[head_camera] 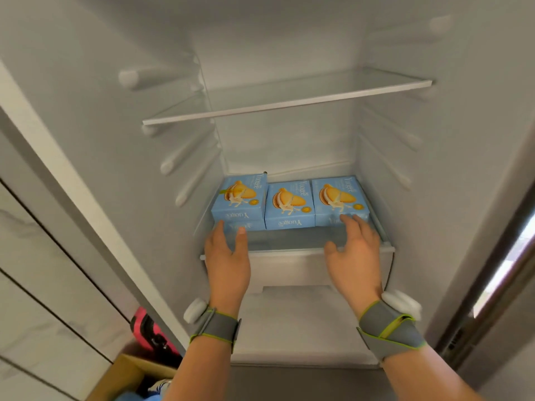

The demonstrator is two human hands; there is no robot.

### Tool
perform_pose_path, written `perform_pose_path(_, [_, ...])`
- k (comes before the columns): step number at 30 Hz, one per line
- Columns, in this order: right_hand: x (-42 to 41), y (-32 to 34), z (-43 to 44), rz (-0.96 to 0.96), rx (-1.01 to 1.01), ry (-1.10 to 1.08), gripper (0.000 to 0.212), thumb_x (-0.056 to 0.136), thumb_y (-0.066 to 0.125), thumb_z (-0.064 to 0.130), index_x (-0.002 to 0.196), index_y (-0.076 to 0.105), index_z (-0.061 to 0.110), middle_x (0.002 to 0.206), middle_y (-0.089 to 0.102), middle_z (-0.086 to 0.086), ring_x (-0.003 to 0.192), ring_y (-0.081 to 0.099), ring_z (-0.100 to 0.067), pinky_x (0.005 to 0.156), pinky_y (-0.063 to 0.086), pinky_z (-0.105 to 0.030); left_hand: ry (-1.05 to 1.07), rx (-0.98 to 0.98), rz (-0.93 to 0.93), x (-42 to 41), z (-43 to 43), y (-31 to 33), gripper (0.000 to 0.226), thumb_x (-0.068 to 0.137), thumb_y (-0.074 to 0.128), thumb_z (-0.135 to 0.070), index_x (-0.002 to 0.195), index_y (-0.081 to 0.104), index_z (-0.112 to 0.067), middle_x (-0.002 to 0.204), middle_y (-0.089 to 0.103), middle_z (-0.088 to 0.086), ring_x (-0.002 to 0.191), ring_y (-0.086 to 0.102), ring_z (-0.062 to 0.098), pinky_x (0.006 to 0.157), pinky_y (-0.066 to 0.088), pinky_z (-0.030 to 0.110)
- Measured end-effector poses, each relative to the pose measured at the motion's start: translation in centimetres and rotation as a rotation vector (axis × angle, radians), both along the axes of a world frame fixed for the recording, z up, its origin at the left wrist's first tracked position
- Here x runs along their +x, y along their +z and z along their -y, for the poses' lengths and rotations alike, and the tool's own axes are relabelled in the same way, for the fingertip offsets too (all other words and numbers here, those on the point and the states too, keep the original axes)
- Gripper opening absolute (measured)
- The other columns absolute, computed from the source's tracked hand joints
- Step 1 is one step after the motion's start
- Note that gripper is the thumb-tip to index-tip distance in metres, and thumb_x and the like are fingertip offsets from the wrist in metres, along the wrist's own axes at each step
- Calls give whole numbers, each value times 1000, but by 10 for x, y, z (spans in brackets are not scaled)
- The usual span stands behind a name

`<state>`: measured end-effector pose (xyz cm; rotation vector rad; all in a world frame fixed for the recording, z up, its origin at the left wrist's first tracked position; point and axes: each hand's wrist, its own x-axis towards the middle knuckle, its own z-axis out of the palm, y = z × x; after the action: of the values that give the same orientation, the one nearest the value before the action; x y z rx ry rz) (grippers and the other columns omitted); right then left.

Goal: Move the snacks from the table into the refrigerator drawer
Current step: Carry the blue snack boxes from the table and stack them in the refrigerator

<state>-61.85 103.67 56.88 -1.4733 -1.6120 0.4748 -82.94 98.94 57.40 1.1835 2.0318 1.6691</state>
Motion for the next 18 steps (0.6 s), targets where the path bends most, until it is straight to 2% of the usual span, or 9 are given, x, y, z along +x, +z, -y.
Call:
perform_pose_path(3, [-3, 2, 12, 3, 7, -8, 61, 87, 67, 10, 146, 55, 11, 154, 48, -16, 139, 40, -38, 115, 33, -43, -25, -46, -75, 7, 8, 1, 60, 105, 54, -42, 158, 40, -16, 161, 40, 6, 150, 35, 21, 124, 28, 36])
perform_pose_path(6, [-7, 7, 27, -3, 14, -29, 60, 88, 65, 11, 147, 54, 13, 153, 51, -13, 139, 41, -35, 115, 35, -43, -85, -44, -88, 5, 16, 2, 57, 104, 55, -40, 155, 44, -16, 159, 41, 7, 147, 39, 23, 122, 33, 43])
perform_pose_path(7, [-10, 9, 34, -3, 16, -37, 60, 89, 64, 11, 147, 53, 14, 152, 51, -12, 138, 41, -34, 115, 35, -43, -107, -42, -76, 3, 21, 3, 56, 104, 55, -39, 155, 44, -17, 159, 41, 6, 147, 38, 22, 122, 33, 41])
perform_pose_path(10, [-17, 9, 59, 14, 29, -55, 59, 90, 64, 12, 147, 52, 15, 149, 53, -8, 136, 42, -33, 112, 36, -42, -158, -39, -80, 1, 42, 1, 54, 105, 55, -37, 155, 44, -17, 158, 42, 4, 147, 35, 16, 118, 24, 23])
perform_pose_path(12, [-23, 2, 77, 19, 4, -75, 57, 91, 64, 14, 147, 52, 15, 148, 54, -7, 136, 41, -32, 111, 37, -42, -182, -45, -82, -5, 58, -5, 55, 105, 55, -38, 155, 44, -18, 159, 41, 2, 147, 33, 14, 113, 19, 17])
perform_pose_path(15, [-33, -13, 111, 33, -56, -108, 57, 93, 63, 15, 148, 51, 14, 150, 54, -6, 138, 40, -30, 112, 34, -37, -248, -66, -49, -14, 84, -24, 55, 105, 53, -39, 156, 44, -19, 159, 40, 0, 146, 35, 14, 113, 23, 19])
perform_pose_path(18, [-41, -31, 155, 70, -131, -163, 56, 92, 65, 14, 147, 54, 15, 148, 56, -6, 135, 43, -31, 111, 35, -38, -315, -118, 13, -20, 111, -49, 54, 106, 51, -43, 155, 44, -23, 157, 40, -3, 145, 38, 13, 119, 30, 28])
